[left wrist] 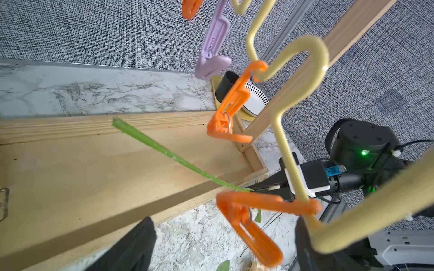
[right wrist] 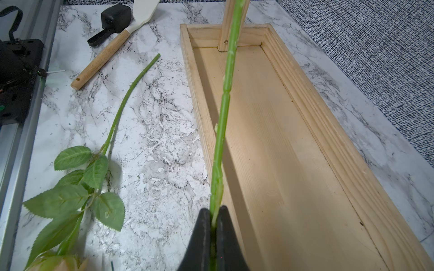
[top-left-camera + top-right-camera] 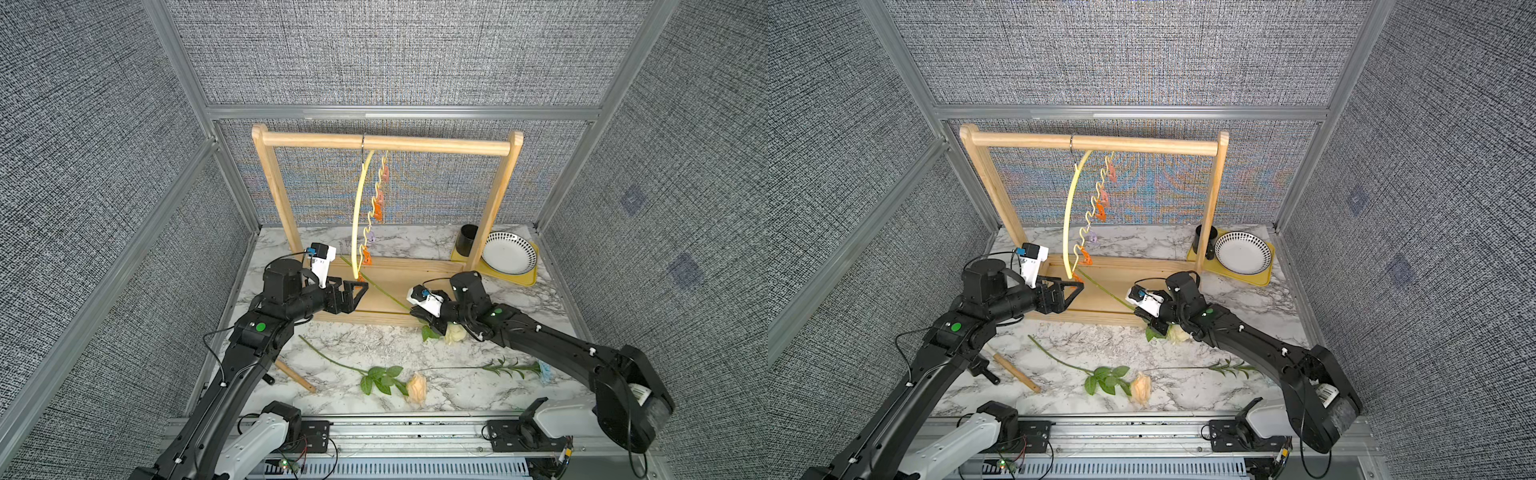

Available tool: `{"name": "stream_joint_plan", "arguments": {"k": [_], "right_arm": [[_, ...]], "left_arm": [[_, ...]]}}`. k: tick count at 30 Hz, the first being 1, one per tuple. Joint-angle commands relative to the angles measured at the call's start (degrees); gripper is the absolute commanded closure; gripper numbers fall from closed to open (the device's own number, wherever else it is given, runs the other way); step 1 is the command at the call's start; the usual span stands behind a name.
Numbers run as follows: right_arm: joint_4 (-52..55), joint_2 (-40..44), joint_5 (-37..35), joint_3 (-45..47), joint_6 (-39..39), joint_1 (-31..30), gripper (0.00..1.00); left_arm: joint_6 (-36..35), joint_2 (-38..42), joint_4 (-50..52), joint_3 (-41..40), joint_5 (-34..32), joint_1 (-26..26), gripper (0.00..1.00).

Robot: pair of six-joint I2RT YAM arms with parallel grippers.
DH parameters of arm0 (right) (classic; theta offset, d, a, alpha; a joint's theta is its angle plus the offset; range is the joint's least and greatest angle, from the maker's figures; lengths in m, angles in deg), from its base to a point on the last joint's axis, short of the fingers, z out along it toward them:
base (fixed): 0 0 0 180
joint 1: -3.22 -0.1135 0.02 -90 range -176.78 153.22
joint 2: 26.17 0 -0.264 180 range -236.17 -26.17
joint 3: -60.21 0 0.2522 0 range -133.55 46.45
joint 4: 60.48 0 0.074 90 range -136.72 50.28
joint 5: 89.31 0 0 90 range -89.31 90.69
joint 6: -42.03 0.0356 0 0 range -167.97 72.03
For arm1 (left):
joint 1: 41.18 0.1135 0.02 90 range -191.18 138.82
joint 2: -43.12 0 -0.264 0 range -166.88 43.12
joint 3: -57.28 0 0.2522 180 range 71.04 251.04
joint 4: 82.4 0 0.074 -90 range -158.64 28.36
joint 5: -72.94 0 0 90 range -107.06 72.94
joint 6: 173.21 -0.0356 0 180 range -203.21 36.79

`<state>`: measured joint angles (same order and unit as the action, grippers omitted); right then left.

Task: Dry the flowers on a clothes hanger
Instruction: Pick up the flower at the center of the board.

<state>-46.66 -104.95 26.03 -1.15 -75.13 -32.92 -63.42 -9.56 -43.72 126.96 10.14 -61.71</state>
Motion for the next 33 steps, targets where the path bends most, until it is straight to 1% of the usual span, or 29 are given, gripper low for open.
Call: {"name": "stream_joint_plan", "arguments": {"k": [1,3,4,7,9,12,15,16,17,19,21,23,25,27,31,33], "right_arm": [[-2.7,-0.8,2.2,-1.0,2.3,-0.5,0.94],[-4.4,-1.4,3.1,-1.2,3.5,-0.7,0.94],[-5.5,-1.8,3.8,-1.1,4.3,-0.7,0.94],[-7.6,-3.0,5.5,-1.7,6.2,-1.3,0.94],[-8.3,-3.9,5.6,-2.0,6.8,-2.3,0.94],[-8.8,-5.4,5.6,-2.6,7.3,-4.0,0.94],[-10.5,-6.4,5.3,-2.7,8.3,-5.5,0.94],[-11.2,-6.7,5.2,-2.7,8.6,-6.1,0.94],[-12.1,-7.0,4.9,-2.6,9.1,-6.7,0.94],[-14.8,-7.7,4.0,-2.7,10.8,-7.9,0.94],[-18.7,-8.5,3.7,-2.9,13.5,-9.0,0.94],[-22.9,-9.3,3.0,-3.1,17.0,-9.9,0.94],[-26.8,-10.0,2.4,-3.4,20.4,-10.6,0.94],[-29.3,-10.7,2.4,-3.7,22.2,-11.2,0.94],[-30.6,-12.5,2.8,-5.4,23.0,-12.2,0.94],[-30.5,-13.1,3.3,-6.5,22.9,-12.4,0.94]], "left_arm": [[-0.8,3.2,-0.7,-1.0,-1.3,0.0,0.0],[1.2,6.9,0.5,-2.1,-8.0,0.1,0.0],[1.8,9.1,0.4,-3.2,-10.1,0.1,0.0],[3.1,13.3,-0.4,-5.5,-11.2,1.3,0.0],[4.5,13.4,0.9,-5.4,-11.0,3.0,0.0],[7.9,13.6,2.8,-4.5,-12.1,6.9,0.0],[12.1,13.3,5.9,-2.8,-16.1,11.3,0.0],[12.9,12.3,7.0,-1.8,-16.2,12.6,0.0],[13.8,10.7,7.8,-1.0,-15.2,13.6,0.0],[15.8,7.5,6.7,-0.8,-8.8,15.4,0.0],[18.9,5.4,3.1,-2.6,-1.9,16.0,0.0],[22.0,4.9,-0.5,-5.1,2.0,16.2,0.0],[24.0,5.3,-2.7,-6.9,4.0,16.6,0.0],[24.2,5.3,-3.1,-7.4,5.5,16.7,0.0],[24.4,3.7,-5.0,-7.9,10.6,16.7,0.04],[23.8,2.8,-4.8,-7.9,11.5,16.8,0.07]]}}
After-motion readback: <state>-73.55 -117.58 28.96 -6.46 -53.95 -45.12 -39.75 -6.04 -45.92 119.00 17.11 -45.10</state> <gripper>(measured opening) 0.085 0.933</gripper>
